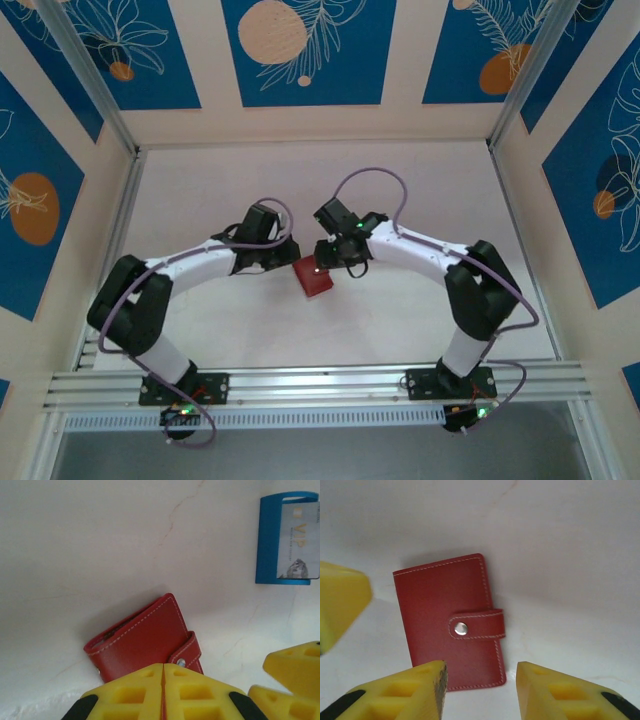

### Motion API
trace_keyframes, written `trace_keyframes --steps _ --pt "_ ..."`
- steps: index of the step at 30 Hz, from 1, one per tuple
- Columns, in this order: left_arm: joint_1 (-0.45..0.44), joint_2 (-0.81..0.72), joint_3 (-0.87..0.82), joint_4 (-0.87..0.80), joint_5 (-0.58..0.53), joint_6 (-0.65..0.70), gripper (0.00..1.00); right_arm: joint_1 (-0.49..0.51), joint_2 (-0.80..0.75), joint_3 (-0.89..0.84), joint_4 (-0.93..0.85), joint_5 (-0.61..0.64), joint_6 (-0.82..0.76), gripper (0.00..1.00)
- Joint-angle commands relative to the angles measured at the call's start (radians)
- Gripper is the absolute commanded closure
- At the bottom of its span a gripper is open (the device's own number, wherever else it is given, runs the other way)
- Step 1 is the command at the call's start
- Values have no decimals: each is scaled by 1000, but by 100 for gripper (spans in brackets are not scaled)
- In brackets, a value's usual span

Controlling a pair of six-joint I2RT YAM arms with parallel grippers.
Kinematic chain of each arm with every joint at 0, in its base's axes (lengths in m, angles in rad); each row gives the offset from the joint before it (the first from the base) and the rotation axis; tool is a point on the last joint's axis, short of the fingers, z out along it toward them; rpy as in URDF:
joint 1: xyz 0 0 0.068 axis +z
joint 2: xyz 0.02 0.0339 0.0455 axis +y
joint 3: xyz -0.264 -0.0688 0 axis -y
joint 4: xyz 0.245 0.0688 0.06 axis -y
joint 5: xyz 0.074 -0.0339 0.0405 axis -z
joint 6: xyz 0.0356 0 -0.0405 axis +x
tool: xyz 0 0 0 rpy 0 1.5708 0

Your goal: Put the credit cards into the card holder

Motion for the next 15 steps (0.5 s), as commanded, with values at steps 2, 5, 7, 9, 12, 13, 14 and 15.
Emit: trace_keyframes --steps 2,5,7,9,12,13,14,15 --pt "-3 76 6 65 32 -22 93 25 58 59 -27 35 -24 57" --pt "-3 105 -15 75 13 -22 94 29 86 69 -25 30 -25 57" --pt "-2 118 -37 95 11 -29 96 34 105 79 -28 33 -29 57" --pt "-2 124 -60 109 9 -30 97 40 126 89 -32 45 -32 57" --pt "-3 118 -94 134 5 -36 98 45 161 111 -34 46 -36 57" --pt "-3 115 -101 140 4 -36 98 48 171 118 -36 48 -38 57" --pt "-2 114 -111 146 3 -40 97 50 182 124 -39 51 -39 56" --pt "-2 113 -118 154 2 -42 98 51 195 133 -43 51 -40 54"
